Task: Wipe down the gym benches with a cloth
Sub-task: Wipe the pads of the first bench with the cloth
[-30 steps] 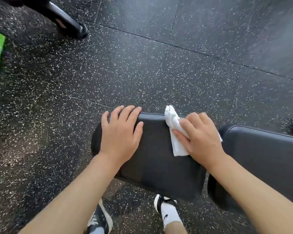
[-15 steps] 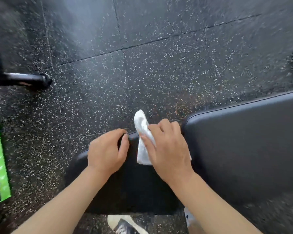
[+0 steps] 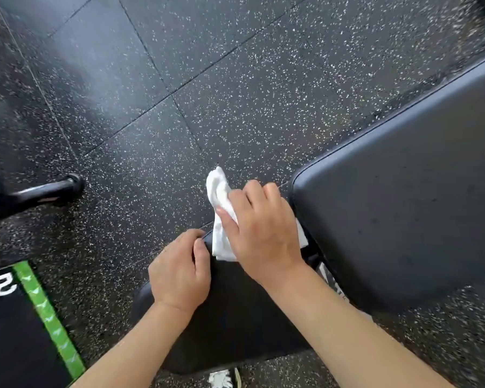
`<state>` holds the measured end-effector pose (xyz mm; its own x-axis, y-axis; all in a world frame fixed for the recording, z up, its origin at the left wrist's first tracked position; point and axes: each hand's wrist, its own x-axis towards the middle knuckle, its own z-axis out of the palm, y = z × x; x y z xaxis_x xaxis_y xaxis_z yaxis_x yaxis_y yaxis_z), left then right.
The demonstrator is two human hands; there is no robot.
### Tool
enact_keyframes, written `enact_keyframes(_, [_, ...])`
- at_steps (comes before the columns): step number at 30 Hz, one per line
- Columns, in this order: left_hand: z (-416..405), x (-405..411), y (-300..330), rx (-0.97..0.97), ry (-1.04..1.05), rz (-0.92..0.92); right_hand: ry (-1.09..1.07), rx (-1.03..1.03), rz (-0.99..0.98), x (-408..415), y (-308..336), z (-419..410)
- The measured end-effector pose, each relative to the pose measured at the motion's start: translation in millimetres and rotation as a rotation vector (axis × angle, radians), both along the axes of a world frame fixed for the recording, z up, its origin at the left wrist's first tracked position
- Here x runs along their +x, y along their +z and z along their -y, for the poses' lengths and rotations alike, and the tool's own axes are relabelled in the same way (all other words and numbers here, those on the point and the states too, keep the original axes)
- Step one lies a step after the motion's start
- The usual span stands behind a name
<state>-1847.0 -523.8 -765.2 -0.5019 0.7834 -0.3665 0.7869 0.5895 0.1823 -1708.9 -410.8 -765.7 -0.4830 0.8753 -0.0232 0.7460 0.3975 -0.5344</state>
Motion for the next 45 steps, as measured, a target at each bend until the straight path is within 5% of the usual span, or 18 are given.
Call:
enact_keyframes(5, [1.8,-0.7,0.6,0.032,-0.032,0.024,-0.034,-0.009,0.138,-11.1,-10.7,-8.5])
enact_keyframes(10, [5.8,-0.6,3.5,0.071,-0.126,0.074,-0.265,0.143,-0.012,27.4,-6.1,42.0])
enact_keyframes(21, [-8.2,15.9,19.5,0.184,-0.868,0.109,-0.604,0.051,0.190,94.9,9.1,163.8])
enact_keyframes(28, [2.8,30.8,1.0,0.393,-0.775,0.087,-0.444,0.024,0.211,51.3,9.7,111.6])
enact_keyframes(33, [3.1,38.6,3.1,0.372,-0.780,0.078,-0.542,0.136,0.004,66.1,3.9,120.9])
enact_keyframes(37, [-0.4,35.6,-0.2,0.375,-0.808,0.051,-0.624,0.287,0.030,103.8,-3.1,154.6])
enact_keyframes(45, [-2.2,31.7,-9.6,0.398,-0.827,0.017,-0.822,0.064,-0.154,107.1,-12.8,169.8])
